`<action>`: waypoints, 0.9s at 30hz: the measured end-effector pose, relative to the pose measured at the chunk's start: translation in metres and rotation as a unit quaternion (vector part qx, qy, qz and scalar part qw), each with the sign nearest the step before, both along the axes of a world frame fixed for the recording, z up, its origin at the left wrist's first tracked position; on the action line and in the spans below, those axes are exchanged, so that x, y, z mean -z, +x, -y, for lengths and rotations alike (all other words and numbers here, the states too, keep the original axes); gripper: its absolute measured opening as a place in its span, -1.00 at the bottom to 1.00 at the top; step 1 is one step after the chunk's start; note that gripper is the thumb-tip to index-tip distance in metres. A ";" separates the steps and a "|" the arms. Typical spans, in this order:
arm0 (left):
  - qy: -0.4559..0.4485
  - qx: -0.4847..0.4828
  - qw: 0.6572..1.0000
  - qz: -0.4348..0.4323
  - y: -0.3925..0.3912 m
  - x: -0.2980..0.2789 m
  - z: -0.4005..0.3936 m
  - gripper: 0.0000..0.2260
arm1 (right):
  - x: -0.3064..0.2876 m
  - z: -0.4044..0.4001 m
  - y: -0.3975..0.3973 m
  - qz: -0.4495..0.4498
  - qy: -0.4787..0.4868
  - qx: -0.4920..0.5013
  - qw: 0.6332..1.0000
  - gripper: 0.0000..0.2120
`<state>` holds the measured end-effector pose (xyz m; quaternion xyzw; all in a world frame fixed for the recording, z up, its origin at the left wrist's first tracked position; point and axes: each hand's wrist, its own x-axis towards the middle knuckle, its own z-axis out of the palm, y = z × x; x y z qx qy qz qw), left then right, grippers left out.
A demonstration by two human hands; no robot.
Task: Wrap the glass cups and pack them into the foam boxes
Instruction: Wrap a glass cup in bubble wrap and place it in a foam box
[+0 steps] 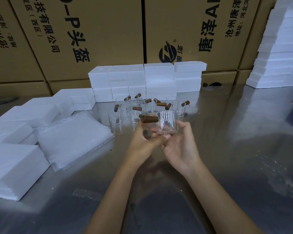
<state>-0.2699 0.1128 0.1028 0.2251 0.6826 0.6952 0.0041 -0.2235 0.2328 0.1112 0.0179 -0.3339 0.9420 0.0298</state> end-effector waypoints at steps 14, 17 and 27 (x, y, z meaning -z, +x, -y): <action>-0.134 -0.190 0.939 -0.253 0.000 -0.002 0.005 -0.40 | -0.010 -0.007 -0.009 0.087 0.234 0.280 0.927 -0.69; -0.212 -0.196 0.903 -0.319 0.001 -0.002 0.005 -0.42 | -0.005 -0.005 -0.006 0.038 0.270 0.290 0.917 -0.63; -0.151 -0.085 0.971 -0.166 0.008 -0.001 -0.001 -0.22 | 0.002 -0.012 -0.006 0.011 0.268 0.281 0.921 -0.93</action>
